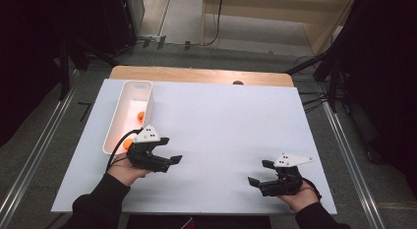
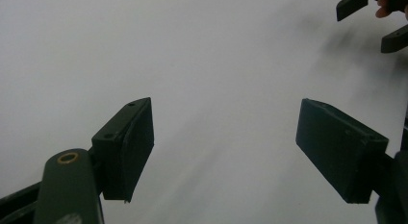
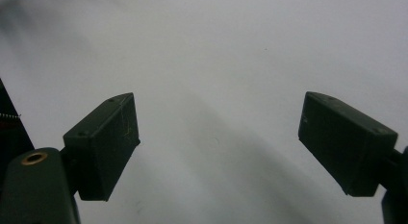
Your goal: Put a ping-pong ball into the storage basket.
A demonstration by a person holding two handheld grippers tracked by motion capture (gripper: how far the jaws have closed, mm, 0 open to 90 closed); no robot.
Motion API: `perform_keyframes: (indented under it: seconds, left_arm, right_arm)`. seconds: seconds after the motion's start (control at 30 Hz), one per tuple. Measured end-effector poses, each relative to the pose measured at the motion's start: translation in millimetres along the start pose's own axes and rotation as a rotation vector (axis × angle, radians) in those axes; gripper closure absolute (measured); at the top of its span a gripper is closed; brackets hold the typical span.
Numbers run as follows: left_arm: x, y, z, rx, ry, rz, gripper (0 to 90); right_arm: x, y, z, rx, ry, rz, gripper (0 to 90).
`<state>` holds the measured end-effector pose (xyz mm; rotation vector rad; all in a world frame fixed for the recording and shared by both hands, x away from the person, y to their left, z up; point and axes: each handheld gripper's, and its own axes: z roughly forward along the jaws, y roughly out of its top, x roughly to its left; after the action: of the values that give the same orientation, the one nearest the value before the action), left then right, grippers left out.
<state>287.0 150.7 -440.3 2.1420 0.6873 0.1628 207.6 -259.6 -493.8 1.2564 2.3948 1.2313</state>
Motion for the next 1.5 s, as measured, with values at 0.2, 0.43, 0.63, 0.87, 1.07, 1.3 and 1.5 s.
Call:
perform_keyframes:
  seconds: [0.2, 0.43, 0.63, 0.87, 1.07, 1.3, 1.5]
  left_arm:
    - [0.2, -7.4, 1.3, -0.002, 0.0, 0.005, 21.3]
    - [-1.4, -15.5, 1.4, 0.007, -0.001, 0.029, 21.3]
    - [-2.6, -24.8, -1.1, 0.015, -0.006, 0.035, 21.3]
    - [-4.3, -38.3, -4.8, 0.035, -0.019, 0.062, 21.4]
    - [-7.8, -45.5, -9.3, 0.044, -0.044, 0.075, 21.5]
    - [-6.5, -53.1, -14.9, 0.041, -0.063, 0.055, 21.5]
    - [-5.5, -59.0, -18.0, 0.063, -0.06, 0.056, 21.6]
  right_arm:
    - [-0.2, 0.0, 0.0, 0.002, 0.0, 0.001, 12.6]
    - [-0.2, -0.1, -0.3, -0.003, 0.0, 0.004, 12.6]
    - [-0.7, -0.2, -0.8, -0.003, 0.003, 0.002, 12.6]
    - [-0.2, 0.0, -0.5, -0.003, 0.001, 0.006, 12.6]
    - [-0.9, -0.2, -0.1, 0.001, 0.002, 0.007, 12.6]
    - [-0.3, -0.7, 0.0, 0.003, -0.001, 0.001, 12.6]
    - [-1.1, -0.9, 0.6, 0.006, -0.003, 0.001, 12.6]
